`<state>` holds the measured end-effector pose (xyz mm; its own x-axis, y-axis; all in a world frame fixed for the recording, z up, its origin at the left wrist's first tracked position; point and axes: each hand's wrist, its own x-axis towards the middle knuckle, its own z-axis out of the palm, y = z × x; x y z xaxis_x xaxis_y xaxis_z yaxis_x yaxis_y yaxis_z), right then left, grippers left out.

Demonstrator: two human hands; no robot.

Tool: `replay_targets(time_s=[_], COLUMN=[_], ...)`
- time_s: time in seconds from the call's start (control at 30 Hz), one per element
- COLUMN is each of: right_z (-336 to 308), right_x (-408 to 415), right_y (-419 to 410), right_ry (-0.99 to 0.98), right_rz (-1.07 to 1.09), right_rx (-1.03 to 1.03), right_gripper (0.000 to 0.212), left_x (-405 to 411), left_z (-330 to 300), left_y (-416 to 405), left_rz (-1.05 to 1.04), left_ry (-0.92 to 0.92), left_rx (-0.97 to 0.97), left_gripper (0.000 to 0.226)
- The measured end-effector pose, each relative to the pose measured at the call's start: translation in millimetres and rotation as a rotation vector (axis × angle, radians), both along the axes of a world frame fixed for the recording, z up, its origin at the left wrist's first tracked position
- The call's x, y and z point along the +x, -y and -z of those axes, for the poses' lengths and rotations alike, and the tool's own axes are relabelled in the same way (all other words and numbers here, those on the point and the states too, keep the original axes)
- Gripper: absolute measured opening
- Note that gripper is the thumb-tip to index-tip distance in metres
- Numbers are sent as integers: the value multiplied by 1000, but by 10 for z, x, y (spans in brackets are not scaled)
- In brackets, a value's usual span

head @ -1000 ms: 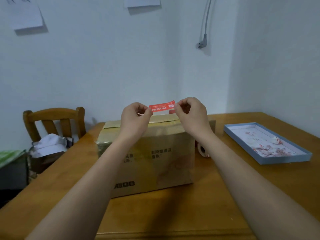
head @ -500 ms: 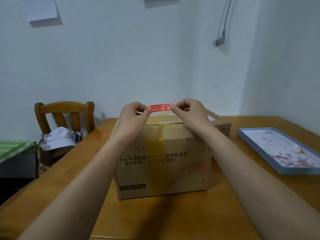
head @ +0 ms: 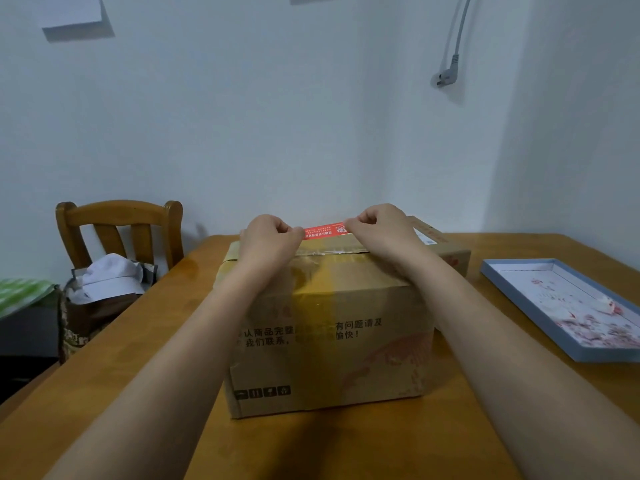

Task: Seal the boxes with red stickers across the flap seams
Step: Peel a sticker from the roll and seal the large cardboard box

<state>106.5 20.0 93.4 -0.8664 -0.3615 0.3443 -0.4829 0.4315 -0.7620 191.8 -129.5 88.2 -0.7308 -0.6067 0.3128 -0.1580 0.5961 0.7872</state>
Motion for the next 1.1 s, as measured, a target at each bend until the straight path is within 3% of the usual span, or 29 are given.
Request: replay_targets(time_s=[0.37, 1.1], right_z=[96, 121], right_x=[42, -9], right_y=[17, -2], right_ry=[10, -31], right_rz=[19, -13], right_rx=[162, 238], right_gripper=[21, 18], left_x=[-88, -122], left_z=[-25, 19], left_y=[93, 124], left_rz=[-11, 6], left_ry=[255, 287], left_rx=[-72, -14], left_gripper=[26, 18])
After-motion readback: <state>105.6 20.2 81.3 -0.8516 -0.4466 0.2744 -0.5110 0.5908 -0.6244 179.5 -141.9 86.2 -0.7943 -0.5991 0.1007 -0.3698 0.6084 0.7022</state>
